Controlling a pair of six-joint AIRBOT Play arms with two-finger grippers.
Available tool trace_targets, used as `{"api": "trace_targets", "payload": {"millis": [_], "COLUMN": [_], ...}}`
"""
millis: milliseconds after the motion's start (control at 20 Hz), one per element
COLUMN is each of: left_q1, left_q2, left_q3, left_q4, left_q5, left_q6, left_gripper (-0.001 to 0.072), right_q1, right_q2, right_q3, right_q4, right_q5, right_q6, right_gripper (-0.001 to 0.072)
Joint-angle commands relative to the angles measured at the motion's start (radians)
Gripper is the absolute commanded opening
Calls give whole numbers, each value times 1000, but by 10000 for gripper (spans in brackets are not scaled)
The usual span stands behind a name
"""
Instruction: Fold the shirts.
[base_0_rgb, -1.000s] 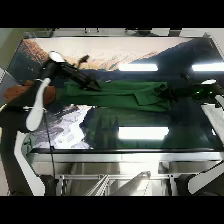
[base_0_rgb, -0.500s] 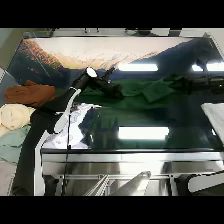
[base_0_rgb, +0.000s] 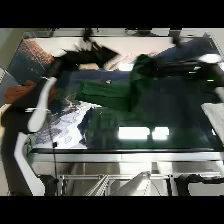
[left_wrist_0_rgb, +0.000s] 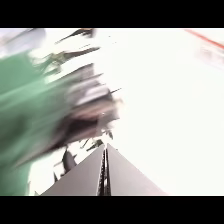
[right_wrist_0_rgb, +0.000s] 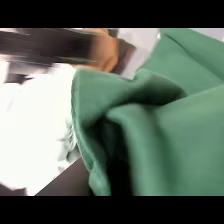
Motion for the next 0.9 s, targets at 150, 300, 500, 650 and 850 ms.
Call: {"api": "trace_targets", "payload": {"millis": [150, 300, 500, 650, 850], "left_q1": [216, 228, 225, 225, 239], "left_q2": [235, 268, 272, 272, 301], "left_q3": [-8, -8, -22, -90, -224], "left_q4": [-117, -33, -28, -28, -26], "left_q5": [-225, -262, -255, -269, -312], "left_q6": [35, 27, 27, 27, 43], "left_gripper": [10, 10, 10, 10, 10], "right_q1": [448, 525, 491, 394, 203], "right_q2": [-394, -617, -629, -574, -455], "right_q3": [342, 592, 631, 627, 534], "right_q4": [-3, -19, 186, 183, 90], "right_q5": [-481, -419, -345, -195, 52], "right_q6": [16, 117, 21, 27, 116], "right_gripper": [17, 323, 175, 152, 79]}}
